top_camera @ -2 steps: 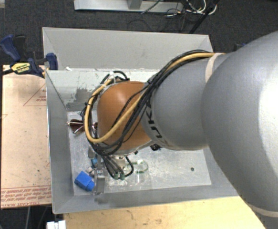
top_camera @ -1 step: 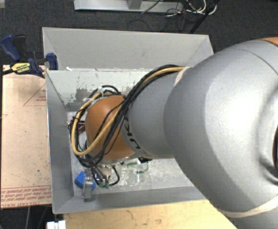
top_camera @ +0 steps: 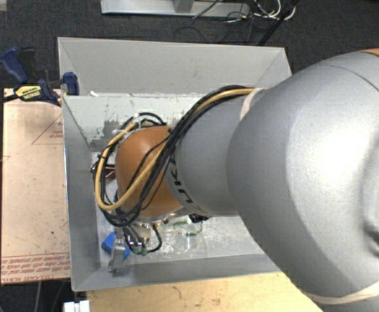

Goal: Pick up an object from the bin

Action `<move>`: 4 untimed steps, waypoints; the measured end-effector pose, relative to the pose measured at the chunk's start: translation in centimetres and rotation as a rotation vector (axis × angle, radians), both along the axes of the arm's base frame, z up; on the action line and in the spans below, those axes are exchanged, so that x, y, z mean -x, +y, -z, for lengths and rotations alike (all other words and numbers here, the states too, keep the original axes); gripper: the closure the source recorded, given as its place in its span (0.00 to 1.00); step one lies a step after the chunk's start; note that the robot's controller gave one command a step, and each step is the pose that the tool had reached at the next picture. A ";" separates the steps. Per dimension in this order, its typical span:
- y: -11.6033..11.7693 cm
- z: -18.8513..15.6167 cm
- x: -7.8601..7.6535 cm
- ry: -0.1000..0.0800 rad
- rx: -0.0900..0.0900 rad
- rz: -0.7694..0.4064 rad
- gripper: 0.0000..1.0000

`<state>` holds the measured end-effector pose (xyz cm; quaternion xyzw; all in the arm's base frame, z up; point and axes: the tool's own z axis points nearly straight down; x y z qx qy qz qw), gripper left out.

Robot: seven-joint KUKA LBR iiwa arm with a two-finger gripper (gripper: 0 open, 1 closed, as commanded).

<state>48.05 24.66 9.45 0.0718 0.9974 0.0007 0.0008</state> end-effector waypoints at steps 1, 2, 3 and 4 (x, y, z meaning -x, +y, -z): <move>-0.2 0.6 -0.2 -0.002 -0.001 -0.027 0.00; -0.3 2.4 0.0 -0.005 -0.001 0.053 0.00; -0.3 2.5 0.2 0.001 0.001 0.017 1.00; -0.3 2.5 0.2 0.001 0.001 0.012 1.00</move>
Offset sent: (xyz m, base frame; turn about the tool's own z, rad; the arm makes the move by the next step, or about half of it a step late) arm -0.0020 -0.0032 -0.0245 0.0524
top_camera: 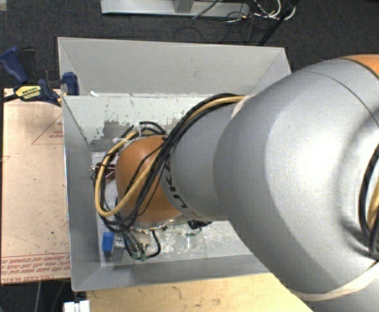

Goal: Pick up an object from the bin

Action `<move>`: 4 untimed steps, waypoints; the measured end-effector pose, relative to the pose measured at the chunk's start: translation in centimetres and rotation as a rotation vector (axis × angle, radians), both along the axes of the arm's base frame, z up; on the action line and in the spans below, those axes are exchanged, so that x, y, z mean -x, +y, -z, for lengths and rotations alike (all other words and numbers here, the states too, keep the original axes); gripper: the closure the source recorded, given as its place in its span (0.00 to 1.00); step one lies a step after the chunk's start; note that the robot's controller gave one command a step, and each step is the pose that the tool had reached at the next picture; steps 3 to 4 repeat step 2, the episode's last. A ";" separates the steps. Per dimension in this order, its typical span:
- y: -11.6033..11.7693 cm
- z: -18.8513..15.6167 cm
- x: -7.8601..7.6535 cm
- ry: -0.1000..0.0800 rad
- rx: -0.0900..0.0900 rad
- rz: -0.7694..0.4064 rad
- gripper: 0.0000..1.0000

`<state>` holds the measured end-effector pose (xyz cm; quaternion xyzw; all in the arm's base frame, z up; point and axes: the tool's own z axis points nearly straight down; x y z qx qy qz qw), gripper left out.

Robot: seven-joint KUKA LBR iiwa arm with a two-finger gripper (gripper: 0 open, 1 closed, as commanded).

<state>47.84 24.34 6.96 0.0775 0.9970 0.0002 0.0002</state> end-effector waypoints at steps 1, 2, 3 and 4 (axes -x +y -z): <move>0.0 -0.2 0.1 0.002 0.001 -0.002 1.00; -0.1 -2.1 0.2 0.006 0.003 -0.001 1.00; -0.1 -2.1 0.2 0.006 0.003 -0.001 1.00; -0.1 -2.1 0.2 0.006 0.003 -0.001 1.00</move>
Offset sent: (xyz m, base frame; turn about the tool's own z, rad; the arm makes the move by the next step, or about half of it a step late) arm -0.0001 0.0000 0.0554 0.0000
